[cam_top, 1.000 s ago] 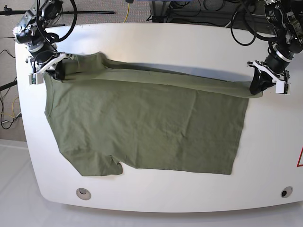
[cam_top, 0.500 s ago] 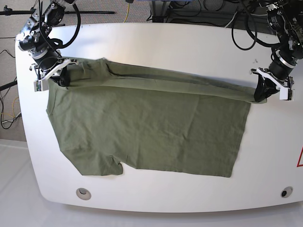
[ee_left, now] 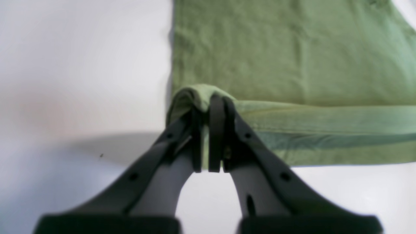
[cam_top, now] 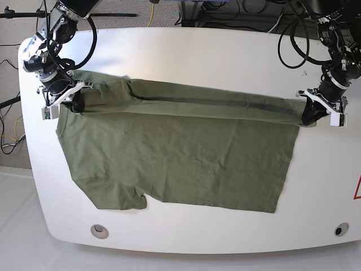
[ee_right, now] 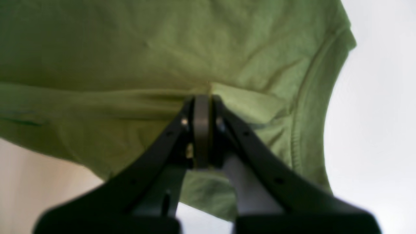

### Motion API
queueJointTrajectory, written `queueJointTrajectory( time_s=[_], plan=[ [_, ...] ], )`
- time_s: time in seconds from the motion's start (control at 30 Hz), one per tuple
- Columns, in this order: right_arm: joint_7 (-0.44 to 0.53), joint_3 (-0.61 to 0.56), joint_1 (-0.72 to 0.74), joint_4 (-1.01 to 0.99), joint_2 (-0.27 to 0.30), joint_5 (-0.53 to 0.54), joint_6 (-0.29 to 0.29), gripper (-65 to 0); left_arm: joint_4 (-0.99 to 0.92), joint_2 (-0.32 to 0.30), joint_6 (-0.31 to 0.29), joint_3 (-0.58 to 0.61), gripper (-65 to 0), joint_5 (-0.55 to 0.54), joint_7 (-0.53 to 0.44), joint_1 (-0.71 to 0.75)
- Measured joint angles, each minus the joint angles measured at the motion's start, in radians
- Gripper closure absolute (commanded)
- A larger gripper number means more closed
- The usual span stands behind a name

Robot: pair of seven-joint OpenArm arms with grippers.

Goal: Fold the T-shirt properly
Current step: 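Lower the folded edge and open both grippers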

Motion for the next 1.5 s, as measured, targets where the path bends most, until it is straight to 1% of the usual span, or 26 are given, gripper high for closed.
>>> queueJointTrajectory(
  time_s=[0.27,0.5,0.83,0.9,1.03,1.3,1.5],
  plan=[
    [0.008,0.002,0.032,-0.05,0.027,0.005,0.005,0.0,-0.034,0.001,-0.007,0.001,0.0,0.0,-0.003,-0.028],
    [0.01,0.006,0.042,-0.072,0.036,0.0,0.001,0.0,-0.049,0.001,-0.007,0.002,0.0,0.002,0.004,-0.044],
    [0.011,-0.001,0.055,-0.098,0.039,0.001,0.001,0.0,-0.081,-0.02,0.044,0.012,0.0,0.008,0.003,-0.069],
    [0.011,-0.001,0.055,-0.101,0.039,0.001,0.001,0.0,-0.101,-0.031,0.071,0.036,0.0,0.027,0.004,-0.079],
    [0.011,-0.001,0.055,-0.103,0.038,0.001,0.001,0.0,-0.13,-0.036,0.097,0.056,0.0,0.043,0.006,-0.099],
    [0.012,-0.004,0.062,-0.11,0.038,-0.004,0.0,0.0,-0.172,-0.053,0.122,0.104,0.0,0.066,-0.023,-0.122],
    [0.023,-0.008,0.066,-0.11,0.038,-0.006,0.001,0.0,-0.184,-0.052,0.121,0.112,0.0,0.065,-0.031,-0.139]
  ],
)
